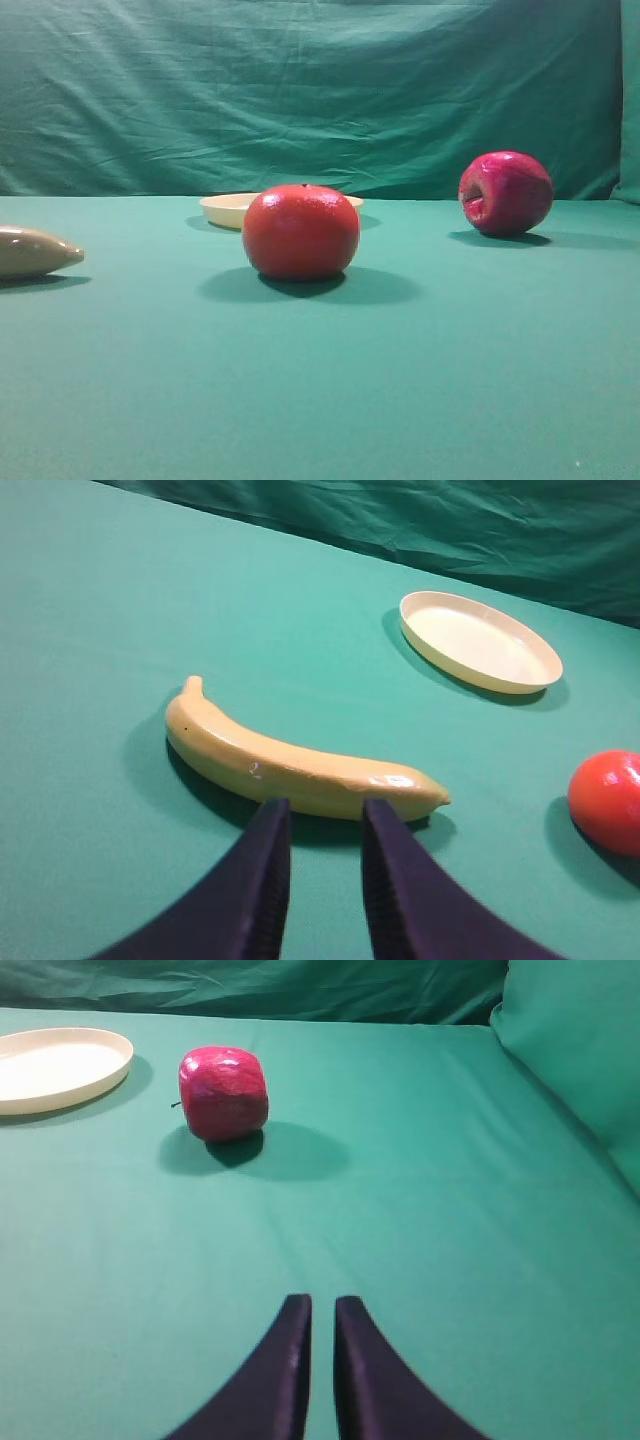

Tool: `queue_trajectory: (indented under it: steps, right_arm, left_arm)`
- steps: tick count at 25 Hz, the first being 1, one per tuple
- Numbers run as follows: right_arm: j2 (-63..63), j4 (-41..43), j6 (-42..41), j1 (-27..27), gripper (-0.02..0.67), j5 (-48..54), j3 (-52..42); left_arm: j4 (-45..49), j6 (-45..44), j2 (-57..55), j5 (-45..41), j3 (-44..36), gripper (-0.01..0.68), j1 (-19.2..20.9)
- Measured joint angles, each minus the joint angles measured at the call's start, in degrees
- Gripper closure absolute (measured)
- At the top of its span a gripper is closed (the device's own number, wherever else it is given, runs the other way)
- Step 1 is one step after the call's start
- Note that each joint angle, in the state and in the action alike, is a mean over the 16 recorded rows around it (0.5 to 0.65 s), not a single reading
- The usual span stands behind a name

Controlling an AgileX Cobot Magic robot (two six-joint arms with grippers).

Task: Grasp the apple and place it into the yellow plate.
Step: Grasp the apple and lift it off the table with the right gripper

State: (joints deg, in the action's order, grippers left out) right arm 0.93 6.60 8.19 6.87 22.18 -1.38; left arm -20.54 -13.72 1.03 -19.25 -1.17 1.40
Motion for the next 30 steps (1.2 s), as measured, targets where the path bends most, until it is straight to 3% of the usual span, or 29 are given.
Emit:
queue_trajectory:
  steps: [16, 23, 30]
  right_arm:
    - [-0.6, -0.2, 3.5, 0.0, 0.600, -9.9, 1.9]
    - [-7.5, -1.2, 4.8, 0.0, 0.600, -12.8, 10.2]
    - [-22.6, -1.7, 2.0, 0.0, 0.600, -9.3, 22.8]
  left_arm:
    - [0.0, 0.0, 0.0, 0.0, 0.0, 0.516, 0.0]
    - [0.0, 0.0, 0.0, 0.0, 0.0, 0.516, 0.0]
    - [0.0, 0.0, 0.0, 0.0, 0.0, 0.516, 0.0]
